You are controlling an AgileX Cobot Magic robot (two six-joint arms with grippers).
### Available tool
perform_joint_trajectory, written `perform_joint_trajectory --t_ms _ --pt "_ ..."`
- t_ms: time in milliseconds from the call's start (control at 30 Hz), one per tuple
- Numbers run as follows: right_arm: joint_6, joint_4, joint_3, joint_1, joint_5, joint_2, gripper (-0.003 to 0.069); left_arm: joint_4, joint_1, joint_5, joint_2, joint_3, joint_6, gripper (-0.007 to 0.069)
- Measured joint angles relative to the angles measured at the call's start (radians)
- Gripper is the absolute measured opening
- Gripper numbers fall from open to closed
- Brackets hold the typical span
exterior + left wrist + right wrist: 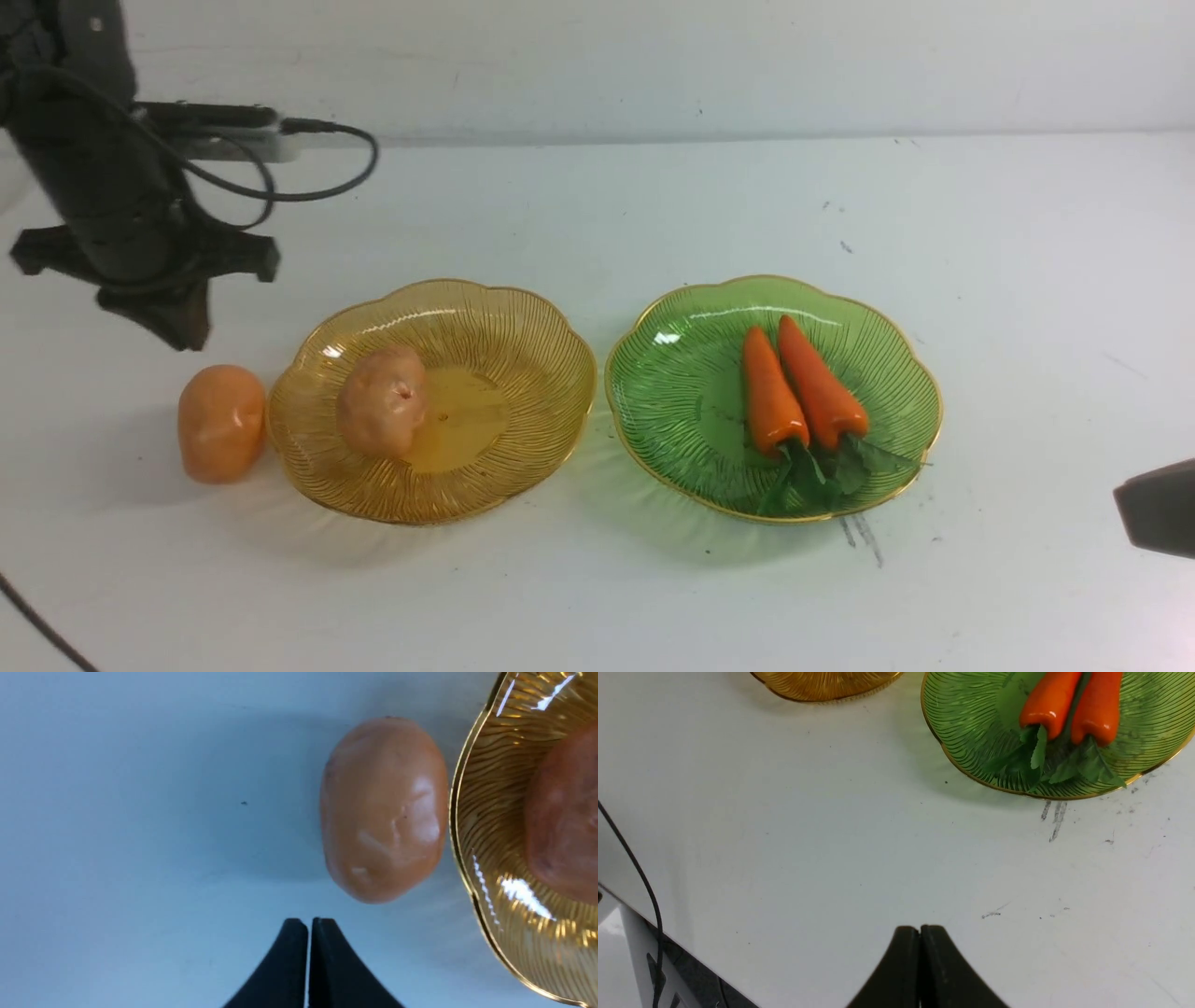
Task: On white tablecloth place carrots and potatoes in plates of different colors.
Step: 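Put the potatoes from the left side into the left plate with the left gripper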
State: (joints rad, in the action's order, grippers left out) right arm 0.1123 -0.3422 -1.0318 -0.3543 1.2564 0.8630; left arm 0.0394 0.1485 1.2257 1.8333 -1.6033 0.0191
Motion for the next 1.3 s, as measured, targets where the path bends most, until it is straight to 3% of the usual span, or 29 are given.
perform_joint_trajectory --t_ms 67,167,233,400,533,700,800,1000,1100,1300 --pt "0.001 0.0 0.0 0.0 -0.007 0.0 -0.0015 0.08 0.013 0.0 0.0 0.003 0.054 0.0001" --pt "0.001 0.0 0.0 0.0 -0.009 0.0 -0.0015 0.104 -0.02 0.0 0.003 0.003 0.093 0.0086" --pt "0.001 0.0 0.0 0.0 -0.009 0.0 -0.0015 0.091 -0.036 -0.001 0.018 0.003 0.097 0.0188" --pt "0.001 -0.001 0.0 0.0 -0.01 0.0 -0.0015 0.057 -0.062 -0.036 0.1 0.003 0.095 0.0534" --pt "0.001 -0.001 0.0 0.0 -0.011 0.0 -0.0015 0.05 -0.063 -0.083 0.164 0.003 0.09 0.0664" --pt "0.001 -0.001 0.0 0.0 -0.011 0.0 -0.0015 0.017 -0.063 -0.089 0.213 0.003 0.088 0.0664" --pt "0.001 -0.001 0.0 0.0 -0.011 0.0 -0.0015 -0.009 -0.063 -0.089 0.23 0.003 0.088 0.0627" --pt "0.001 -0.012 0.0 0.0 -0.011 0.0 -0.0015 -0.039 -0.063 -0.081 0.238 0.002 0.088 0.0447" --pt "0.001 -0.016 0.0 0.0 -0.011 0.0 -0.0015 -0.039 -0.063 -0.068 0.238 -0.002 0.088 0.0394" --pt "0.001 -0.016 0.0 0.0 -0.012 0.0 -0.0015 -0.045 -0.063 -0.022 0.238 -0.05 0.072 0.0388"
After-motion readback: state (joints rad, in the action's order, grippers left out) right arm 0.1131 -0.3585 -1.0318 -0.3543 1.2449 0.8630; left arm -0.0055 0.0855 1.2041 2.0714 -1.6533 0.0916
